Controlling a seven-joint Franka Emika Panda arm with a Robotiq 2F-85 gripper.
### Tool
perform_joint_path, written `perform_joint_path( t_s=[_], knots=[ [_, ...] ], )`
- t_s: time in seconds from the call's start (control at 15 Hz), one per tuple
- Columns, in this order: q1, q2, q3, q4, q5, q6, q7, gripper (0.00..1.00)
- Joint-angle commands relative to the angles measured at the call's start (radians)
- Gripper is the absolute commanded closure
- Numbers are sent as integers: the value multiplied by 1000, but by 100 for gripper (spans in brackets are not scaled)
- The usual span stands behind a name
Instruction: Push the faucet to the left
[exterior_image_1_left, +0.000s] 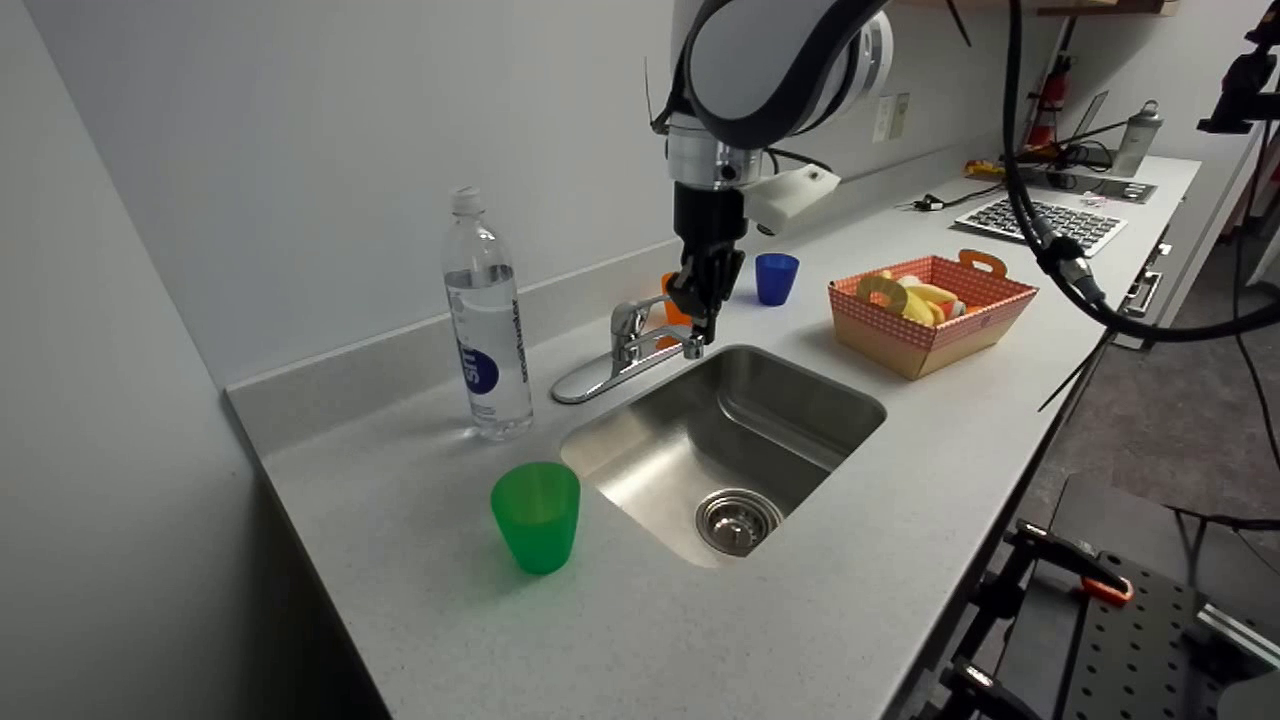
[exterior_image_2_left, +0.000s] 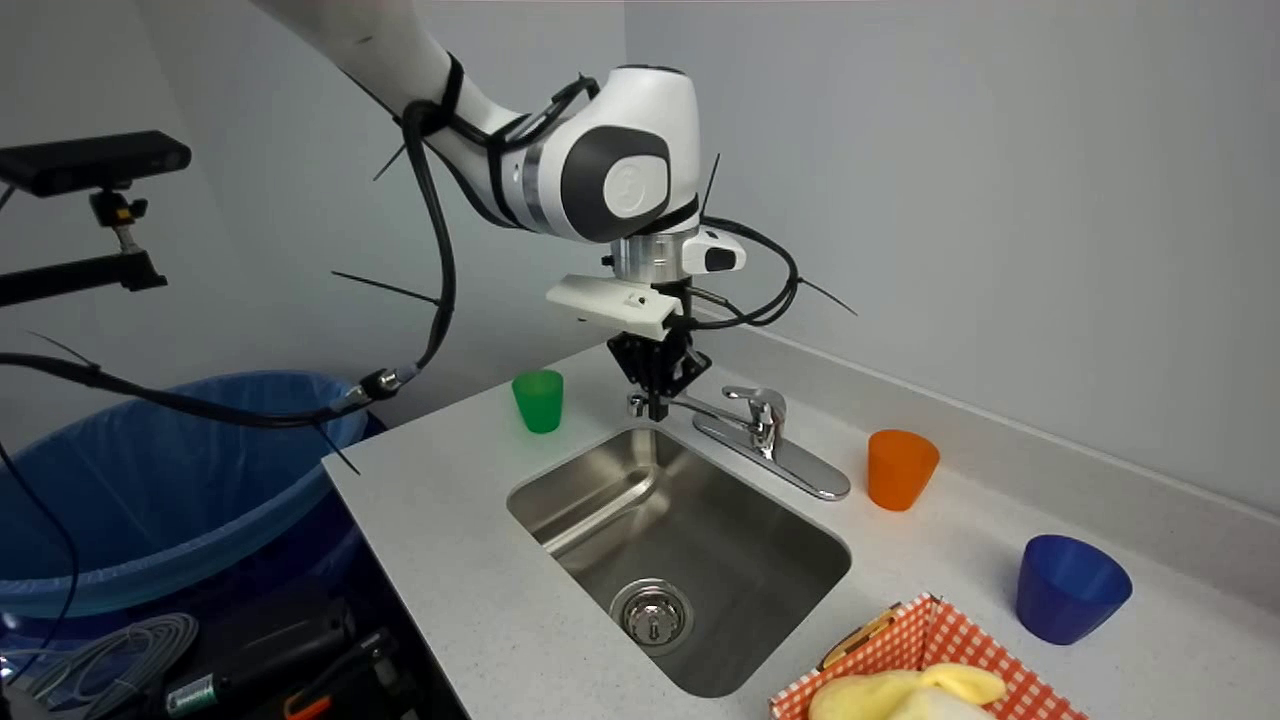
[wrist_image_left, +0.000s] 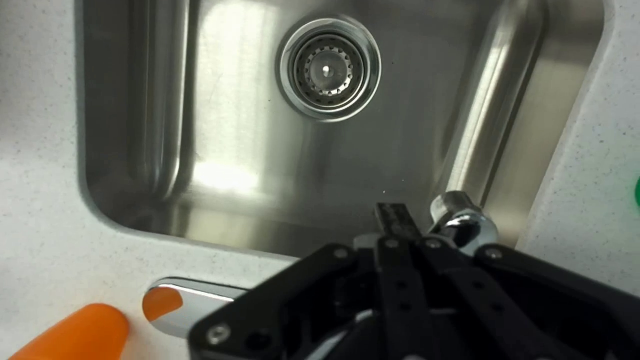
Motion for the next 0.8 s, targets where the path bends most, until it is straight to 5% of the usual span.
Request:
perform_joint_path(
  t_s=[0.0,0.73],
  knots=[
    [36,4,18,15,-30,31,37,100],
    [39,-37,38,70,6,9,-3,100]
  ],
)
